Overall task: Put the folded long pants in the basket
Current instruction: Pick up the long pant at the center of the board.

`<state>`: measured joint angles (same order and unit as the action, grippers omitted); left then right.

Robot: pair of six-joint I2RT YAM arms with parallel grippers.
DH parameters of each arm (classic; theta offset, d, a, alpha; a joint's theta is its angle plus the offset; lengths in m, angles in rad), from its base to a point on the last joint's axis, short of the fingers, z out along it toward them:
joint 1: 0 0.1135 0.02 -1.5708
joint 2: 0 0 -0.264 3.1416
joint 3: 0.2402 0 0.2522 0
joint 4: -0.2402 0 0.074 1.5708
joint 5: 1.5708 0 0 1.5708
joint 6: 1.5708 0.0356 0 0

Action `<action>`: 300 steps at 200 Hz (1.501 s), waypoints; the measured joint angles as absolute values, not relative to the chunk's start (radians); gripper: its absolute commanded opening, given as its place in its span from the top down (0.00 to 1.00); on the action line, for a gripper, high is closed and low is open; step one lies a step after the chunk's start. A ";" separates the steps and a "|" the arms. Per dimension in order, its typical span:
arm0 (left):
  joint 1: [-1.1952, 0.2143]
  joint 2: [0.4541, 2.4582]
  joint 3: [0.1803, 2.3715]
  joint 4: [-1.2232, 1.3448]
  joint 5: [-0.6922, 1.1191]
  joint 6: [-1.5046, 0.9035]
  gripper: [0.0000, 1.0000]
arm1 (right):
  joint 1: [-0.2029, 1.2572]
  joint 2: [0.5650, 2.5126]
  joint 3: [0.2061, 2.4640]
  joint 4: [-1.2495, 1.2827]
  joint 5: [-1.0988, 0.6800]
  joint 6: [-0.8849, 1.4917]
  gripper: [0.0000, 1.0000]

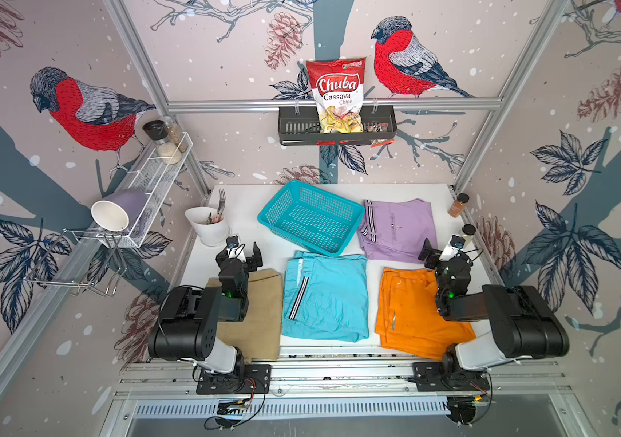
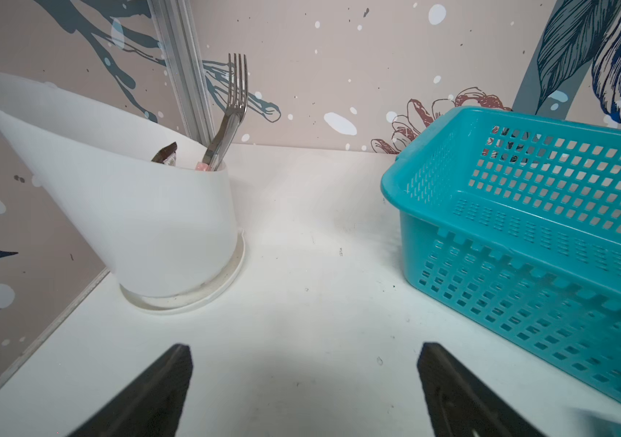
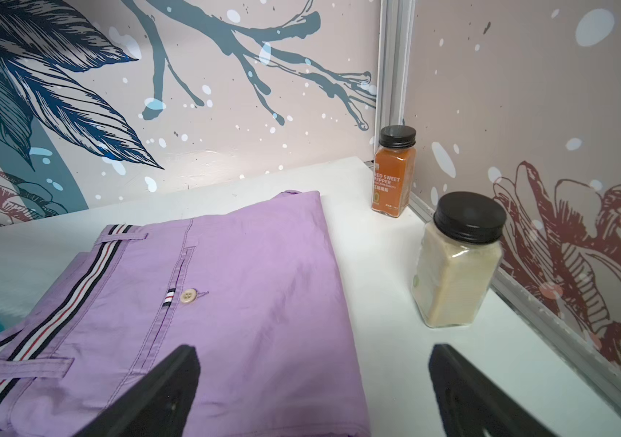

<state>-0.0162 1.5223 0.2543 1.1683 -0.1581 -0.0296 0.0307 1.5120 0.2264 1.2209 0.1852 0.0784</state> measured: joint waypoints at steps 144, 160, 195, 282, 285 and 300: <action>-0.018 1.522 0.254 1.168 -0.159 -0.030 0.03 | 0.036 1.502 0.226 1.217 0.194 0.078 0.00; -0.028 1.500 0.276 1.117 -0.163 -0.029 0.03 | 0.089 1.465 0.255 1.154 0.307 0.078 0.00; -0.057 1.325 0.493 0.799 -0.281 -0.132 0.02 | 0.202 1.293 0.556 0.760 0.431 0.195 0.00; -0.059 1.116 0.712 0.103 0.243 -0.752 0.10 | 0.581 1.421 0.687 0.205 -0.179 0.723 0.00; -0.059 1.121 0.716 0.084 0.255 -0.751 0.10 | 0.593 1.424 0.677 0.205 -0.183 0.732 0.00; -0.060 1.114 0.695 0.001 0.302 -0.738 0.11 | 0.651 1.453 0.615 0.217 -0.187 0.759 0.00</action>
<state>-0.0601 1.1145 0.6949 0.0006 0.3019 -0.7383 0.6514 1.4528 0.6151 0.2173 -0.1871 0.7593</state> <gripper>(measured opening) 0.895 0.998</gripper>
